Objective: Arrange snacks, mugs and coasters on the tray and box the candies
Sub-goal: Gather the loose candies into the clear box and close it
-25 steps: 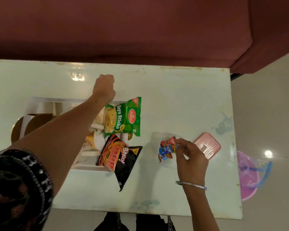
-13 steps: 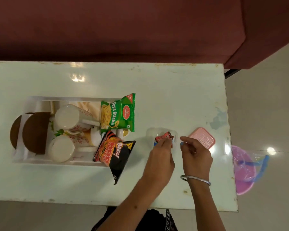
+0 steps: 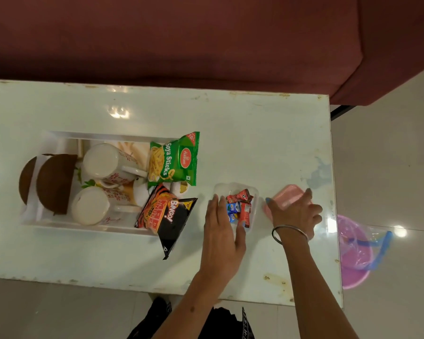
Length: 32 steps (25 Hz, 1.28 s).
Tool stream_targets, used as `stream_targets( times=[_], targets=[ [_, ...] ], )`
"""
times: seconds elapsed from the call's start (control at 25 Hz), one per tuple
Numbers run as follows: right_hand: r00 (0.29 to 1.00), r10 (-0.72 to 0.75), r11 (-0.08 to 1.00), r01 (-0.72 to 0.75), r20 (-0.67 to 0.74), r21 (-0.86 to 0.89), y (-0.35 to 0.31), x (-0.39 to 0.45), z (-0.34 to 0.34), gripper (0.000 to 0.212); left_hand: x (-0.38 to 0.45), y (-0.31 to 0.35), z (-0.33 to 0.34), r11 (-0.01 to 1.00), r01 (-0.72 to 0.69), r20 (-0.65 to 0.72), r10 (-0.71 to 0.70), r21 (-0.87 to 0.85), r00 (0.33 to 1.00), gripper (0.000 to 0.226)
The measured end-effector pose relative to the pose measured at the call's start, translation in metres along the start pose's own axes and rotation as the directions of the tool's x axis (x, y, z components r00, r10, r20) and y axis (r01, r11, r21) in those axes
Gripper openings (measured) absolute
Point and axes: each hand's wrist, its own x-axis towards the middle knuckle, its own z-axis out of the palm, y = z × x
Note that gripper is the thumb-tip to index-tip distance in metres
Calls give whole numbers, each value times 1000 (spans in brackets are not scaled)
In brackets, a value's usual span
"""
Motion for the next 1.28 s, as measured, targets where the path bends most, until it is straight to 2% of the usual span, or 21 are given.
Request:
stream_targets(
  times=[0.08,0.16,0.28,0.36,0.44,0.48,0.52,0.64,0.72,0.88,0.96,1.08,1.28],
  targets=[
    [998,-56,992,57,13,-112,-2,3,3,85,2,-2,-1,997,54,23,-53,-55,998,65],
    [999,-35,995,36,20,-95,-3,2,3,77,3,-2,-2,988,107,48,-102,-112,994,64],
    [1000,-12,998,14,25,-65,1,3,-2,83,1,0,-4,965,184,80,-171,-186,982,57],
    [997,7,997,-14,80,81,7,3,-9,90,1,0,-6,950,210,79,-197,-232,977,49],
    [983,-36,962,-16,181,274,6,-5,-15,88,2,-2,-7,938,229,84,-214,-259,973,45],
    [974,-86,963,28,209,267,4,-12,-14,88,2,-3,-7,936,239,90,-223,-260,971,45],
    [968,-135,977,95,210,189,2,-20,-9,89,3,-3,-7,935,247,97,-229,-255,968,45],
    [979,-191,980,195,64,-50,-3,-29,9,95,4,-5,-7,931,258,104,-239,-260,965,45],
    [985,-169,985,169,19,-33,-7,-23,13,89,6,-5,-7,933,248,102,-229,-261,968,45],
    [998,-28,989,34,-48,141,-16,-3,8,69,8,-6,-5,918,267,112,-244,-293,963,47],
    [997,11,995,-3,-79,101,-15,7,5,70,10,-6,-4,912,278,103,-259,-301,960,48],
    [999,41,998,-41,3,-42,-12,15,3,89,15,-5,-1,912,284,69,-276,-295,959,44],
    [998,-62,991,65,30,-118,-13,12,4,92,23,-2,3,923,301,-17,-314,-241,949,34]
  ],
)
